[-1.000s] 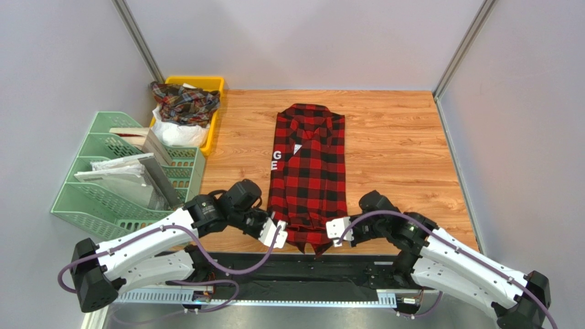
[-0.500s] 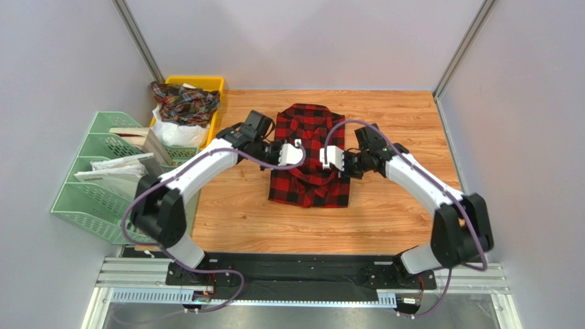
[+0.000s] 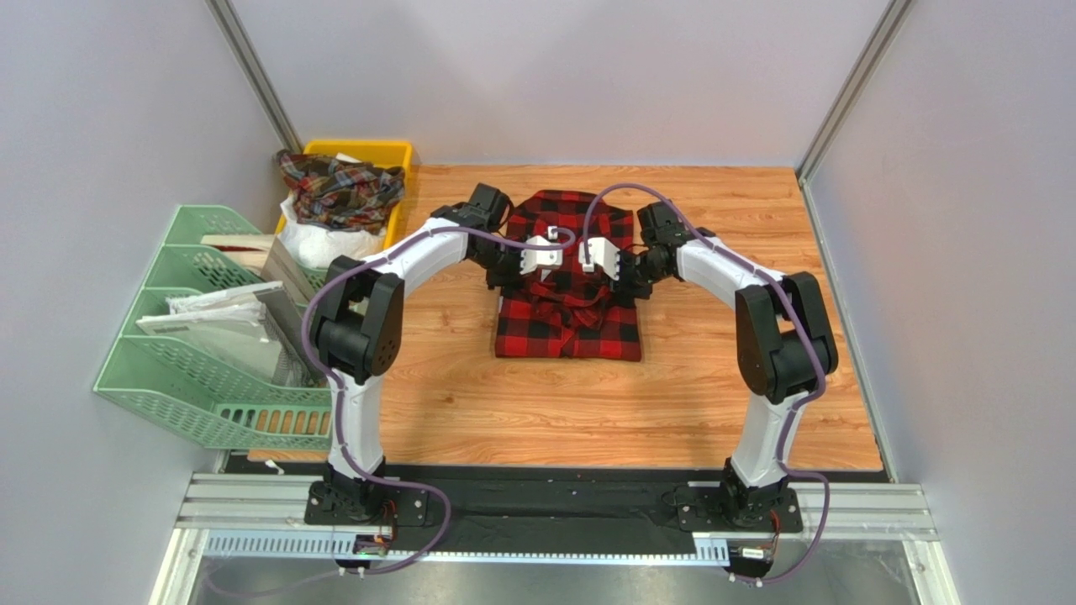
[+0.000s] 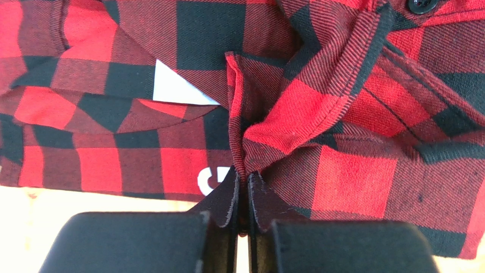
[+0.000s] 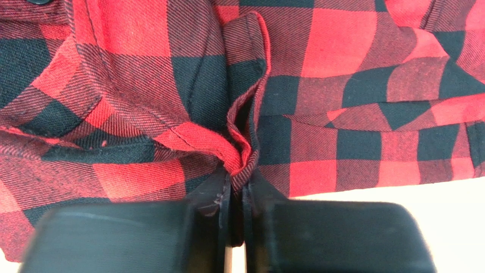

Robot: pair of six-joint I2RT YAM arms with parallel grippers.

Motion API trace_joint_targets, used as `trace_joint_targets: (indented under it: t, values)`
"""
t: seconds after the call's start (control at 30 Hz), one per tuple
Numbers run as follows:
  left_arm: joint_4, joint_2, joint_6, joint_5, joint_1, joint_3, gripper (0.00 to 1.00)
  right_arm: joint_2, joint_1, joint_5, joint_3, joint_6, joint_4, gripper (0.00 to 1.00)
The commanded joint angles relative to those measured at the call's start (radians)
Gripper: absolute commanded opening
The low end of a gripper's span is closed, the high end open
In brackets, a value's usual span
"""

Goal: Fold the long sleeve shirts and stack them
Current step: Fold the shirt

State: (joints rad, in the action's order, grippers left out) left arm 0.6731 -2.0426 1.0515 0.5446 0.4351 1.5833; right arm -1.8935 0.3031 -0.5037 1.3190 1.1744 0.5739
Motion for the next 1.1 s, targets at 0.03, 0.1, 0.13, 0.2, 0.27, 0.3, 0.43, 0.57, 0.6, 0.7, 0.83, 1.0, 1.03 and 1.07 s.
trace_joint_targets:
  t: [0.03,0.1,0.13,0.2,0.27,0.3,0.43,0.57,0.6,0.7,0.83,1.0,1.03,1.07]
  values:
    - [0.022,-0.008,-0.054,0.017,-0.015,0.093,0.21,0.001,-0.005,-0.013,0.043,-0.077,-0.031,0.27]
    - [0.02,-0.022,-0.159,0.015,-0.028,0.145,0.25,0.004,-0.016,-0.015,0.071,-0.129,-0.019,0.44]
    - [0.023,-0.028,-0.197,0.031,-0.048,0.168,0.27,0.001,-0.033,-0.019,0.113,-0.168,-0.017,0.5]
    - [0.039,-0.054,-0.324,0.035,-0.07,0.248,0.38,-0.013,-0.053,-0.019,0.167,-0.29,-0.005,0.55]
    - [0.052,-0.083,-0.424,0.023,-0.096,0.326,0.5,-0.056,-0.079,-0.009,0.285,-0.451,0.027,0.69]
    - [0.068,-0.091,-0.518,0.02,-0.105,0.352,0.55,-0.073,-0.088,-0.009,0.33,-0.503,0.074,0.83]
    - [0.053,-0.027,-0.715,0.087,-0.183,0.302,0.61,-0.082,-0.136,-0.022,0.41,-0.737,0.199,1.0]
    - [-0.075,0.219,-0.722,0.152,-0.194,-0.016,0.62,0.054,-0.137,-0.133,0.237,-0.88,0.202,0.81]
    - [-0.09,0.254,-0.729,0.156,-0.185,-0.06,0.62,0.107,-0.134,-0.159,0.161,-0.951,0.187,0.66]
    - [-0.116,0.334,-0.801,0.211,-0.164,-0.157,0.61,0.154,-0.101,-0.217,0.065,-1.054,0.127,0.46]
    - [-0.191,0.323,-1.036,0.355,-0.145,-0.222,0.6,0.143,-0.053,-0.322,0.013,-1.25,0.018,0.38]
    - [-0.593,0.374,-1.521,0.551,-0.069,-0.472,0.67,0.2,-0.007,-0.505,-0.165,-1.547,-0.236,0.45]
    - [-0.7,0.38,-1.559,0.555,-0.053,-0.529,0.69,0.209,0.013,-0.521,-0.209,-1.588,-0.28,0.45]
    - [-0.74,0.374,-1.591,0.563,-0.036,-0.545,0.71,0.206,0.022,-0.529,-0.222,-1.637,-0.331,0.46]
